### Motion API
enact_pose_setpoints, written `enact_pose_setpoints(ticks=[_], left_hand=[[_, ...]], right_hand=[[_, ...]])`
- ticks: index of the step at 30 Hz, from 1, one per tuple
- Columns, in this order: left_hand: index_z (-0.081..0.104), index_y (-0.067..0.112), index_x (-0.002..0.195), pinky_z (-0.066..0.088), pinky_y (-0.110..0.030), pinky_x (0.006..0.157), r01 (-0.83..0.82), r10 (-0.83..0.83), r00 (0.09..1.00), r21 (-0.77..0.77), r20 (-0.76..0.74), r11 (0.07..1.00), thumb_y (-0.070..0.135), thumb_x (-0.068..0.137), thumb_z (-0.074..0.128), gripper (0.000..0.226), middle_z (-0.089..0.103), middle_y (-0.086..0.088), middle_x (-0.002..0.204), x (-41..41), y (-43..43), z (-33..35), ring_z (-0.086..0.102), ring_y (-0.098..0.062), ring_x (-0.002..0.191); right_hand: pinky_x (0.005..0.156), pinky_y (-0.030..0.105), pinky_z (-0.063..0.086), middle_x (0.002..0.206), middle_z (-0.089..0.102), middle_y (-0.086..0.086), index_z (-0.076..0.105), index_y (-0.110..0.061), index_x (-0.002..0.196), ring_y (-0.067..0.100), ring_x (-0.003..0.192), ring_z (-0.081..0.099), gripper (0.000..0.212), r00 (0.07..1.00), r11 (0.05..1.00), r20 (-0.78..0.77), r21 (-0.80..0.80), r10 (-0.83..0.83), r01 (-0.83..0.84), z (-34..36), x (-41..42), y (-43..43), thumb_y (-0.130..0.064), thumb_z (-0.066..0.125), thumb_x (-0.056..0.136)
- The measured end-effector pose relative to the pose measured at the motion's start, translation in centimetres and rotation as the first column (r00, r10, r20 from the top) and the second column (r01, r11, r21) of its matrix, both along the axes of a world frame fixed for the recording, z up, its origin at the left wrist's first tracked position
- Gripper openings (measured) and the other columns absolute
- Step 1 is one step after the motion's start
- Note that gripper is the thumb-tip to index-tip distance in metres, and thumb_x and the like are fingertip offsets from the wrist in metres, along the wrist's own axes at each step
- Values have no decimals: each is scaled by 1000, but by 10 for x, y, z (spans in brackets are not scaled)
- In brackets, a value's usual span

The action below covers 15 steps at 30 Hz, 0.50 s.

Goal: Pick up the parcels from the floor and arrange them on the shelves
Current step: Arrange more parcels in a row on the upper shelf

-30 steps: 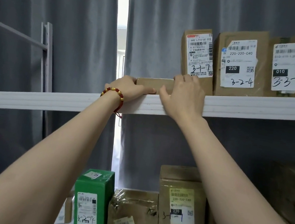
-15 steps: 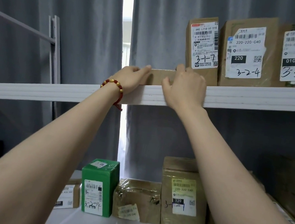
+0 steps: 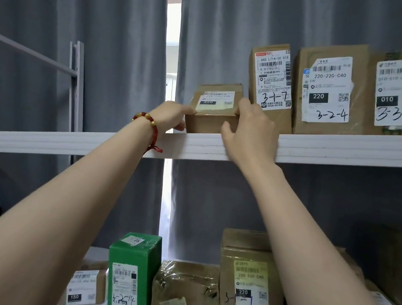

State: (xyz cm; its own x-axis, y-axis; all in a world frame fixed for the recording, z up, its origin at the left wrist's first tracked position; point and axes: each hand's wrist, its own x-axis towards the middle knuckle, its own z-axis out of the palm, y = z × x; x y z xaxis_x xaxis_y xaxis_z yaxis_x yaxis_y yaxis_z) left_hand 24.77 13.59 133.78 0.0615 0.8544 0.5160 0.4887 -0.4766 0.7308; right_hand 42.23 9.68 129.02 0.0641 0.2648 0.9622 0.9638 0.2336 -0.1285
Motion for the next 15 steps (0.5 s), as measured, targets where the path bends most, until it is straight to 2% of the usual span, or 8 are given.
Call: enact_pose_setpoints(ticks=[3,6,9,10,12,13,15], left_hand=[[62,9,120,39,-28,76,12,-12,1000,8,-14,1000,34,94,57,36,67,-13,114,-5,4,0,62,-24,105],[66,10,109,43,-27,72,32,-30,999,40,-39,999,33,95,58,28,65,-8,104,-4,9,-1,58,-19,94],[65,11,100,50,-36,90,42,-41,999,73,-10,996,34,96,56,25,63,-6,97,2,16,-5,55,-18,87],[65,11,98,49,-34,89,39,-40,999,82,5,996,34,97,56,25,62,-6,95,2,17,-6,54,-18,85],[68,10,99,47,-29,80,34,-33,999,84,-6,996,35,96,58,28,62,-7,91,1,18,-5,55,-18,83],[69,8,103,47,-29,82,40,-39,999,76,-23,996,34,95,60,29,65,-8,92,-2,19,-4,57,-18,84],[67,8,111,50,-35,94,59,-56,997,59,-50,997,31,90,67,31,70,-6,102,-6,19,-2,65,-19,94]], right_hand=[[66,31,30,107,60,8,51,-13,114,21,77,42,26,1000,1000,2,1,-5,5,-1,-1,0,-32,52,96],[64,32,31,102,61,9,54,-11,108,24,75,48,23,999,999,23,5,-39,39,-2,-1,2,-31,48,97],[63,32,30,99,62,10,55,-10,106,27,75,52,24,999,999,29,15,-46,45,-3,-2,3,-30,45,97],[63,32,30,99,62,10,56,-10,106,25,74,49,24,998,999,26,14,-49,48,-3,-2,3,-30,45,98],[63,32,30,99,62,10,56,-9,106,23,72,44,24,998,999,20,8,-54,54,-3,-3,2,-29,44,98],[63,32,29,98,62,10,57,-9,104,23,71,43,25,998,998,19,2,-60,60,-3,-3,2,-29,44,98],[62,32,28,96,62,10,61,-8,96,24,70,44,29,996,996,28,-15,-88,88,-3,-4,2,-28,41,100]])
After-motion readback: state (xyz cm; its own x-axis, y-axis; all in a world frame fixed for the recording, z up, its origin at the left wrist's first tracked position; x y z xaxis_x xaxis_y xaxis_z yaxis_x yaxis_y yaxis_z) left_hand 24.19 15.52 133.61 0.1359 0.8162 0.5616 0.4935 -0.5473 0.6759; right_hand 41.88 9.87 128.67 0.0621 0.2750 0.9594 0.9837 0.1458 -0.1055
